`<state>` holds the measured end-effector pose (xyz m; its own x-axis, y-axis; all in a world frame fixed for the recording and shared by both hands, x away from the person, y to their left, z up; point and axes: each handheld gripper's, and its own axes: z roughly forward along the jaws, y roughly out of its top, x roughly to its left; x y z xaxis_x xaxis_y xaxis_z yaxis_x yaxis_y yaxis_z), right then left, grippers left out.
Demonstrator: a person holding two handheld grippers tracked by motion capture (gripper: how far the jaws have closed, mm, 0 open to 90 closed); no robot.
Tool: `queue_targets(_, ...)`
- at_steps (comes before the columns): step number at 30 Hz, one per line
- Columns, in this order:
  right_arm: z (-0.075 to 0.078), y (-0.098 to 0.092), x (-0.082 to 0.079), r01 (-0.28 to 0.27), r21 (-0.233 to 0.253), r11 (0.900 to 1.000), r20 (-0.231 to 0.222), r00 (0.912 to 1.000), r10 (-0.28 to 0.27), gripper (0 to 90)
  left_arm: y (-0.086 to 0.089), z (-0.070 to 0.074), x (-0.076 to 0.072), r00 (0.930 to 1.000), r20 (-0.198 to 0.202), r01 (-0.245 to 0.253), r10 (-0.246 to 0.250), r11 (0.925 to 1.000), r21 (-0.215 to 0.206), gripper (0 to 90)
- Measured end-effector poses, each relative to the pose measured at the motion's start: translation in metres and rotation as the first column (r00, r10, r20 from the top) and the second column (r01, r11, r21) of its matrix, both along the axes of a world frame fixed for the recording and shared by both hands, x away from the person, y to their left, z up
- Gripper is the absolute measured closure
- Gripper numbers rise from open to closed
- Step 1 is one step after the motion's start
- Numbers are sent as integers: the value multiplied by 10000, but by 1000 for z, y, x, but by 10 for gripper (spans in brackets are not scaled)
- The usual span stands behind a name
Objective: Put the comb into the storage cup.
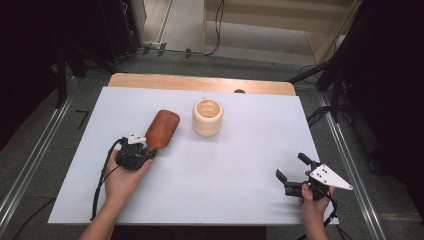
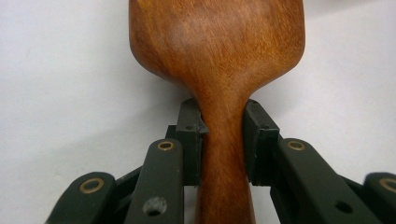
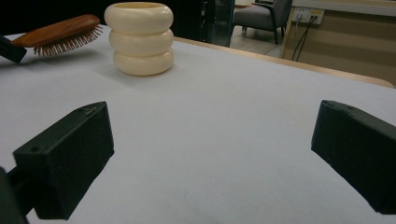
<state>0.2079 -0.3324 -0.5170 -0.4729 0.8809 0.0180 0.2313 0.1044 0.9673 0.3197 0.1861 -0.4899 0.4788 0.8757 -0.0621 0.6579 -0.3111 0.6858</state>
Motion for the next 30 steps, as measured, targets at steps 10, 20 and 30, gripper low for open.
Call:
queue_targets(10, 5, -2, 2, -243, 186, 9995, -271, 9993, 248, 0, 8, 13, -16, 9932, 1163, 2, 94, 9966, -823, 725)
queue_targets(20, 30, 9, 3, -930, 294, 9952, -226, 9953, 937, 0, 2, 25, -31, 9773, 2119, 282, 12, 9903, -1359, 725)
queue_targets(30, 56, 29, 14, -1125, 486, 9925, -286, 9931, 1140, 0, -8, 35, -44, 9544, 2981, 709, -172, 9829, -1702, 725)
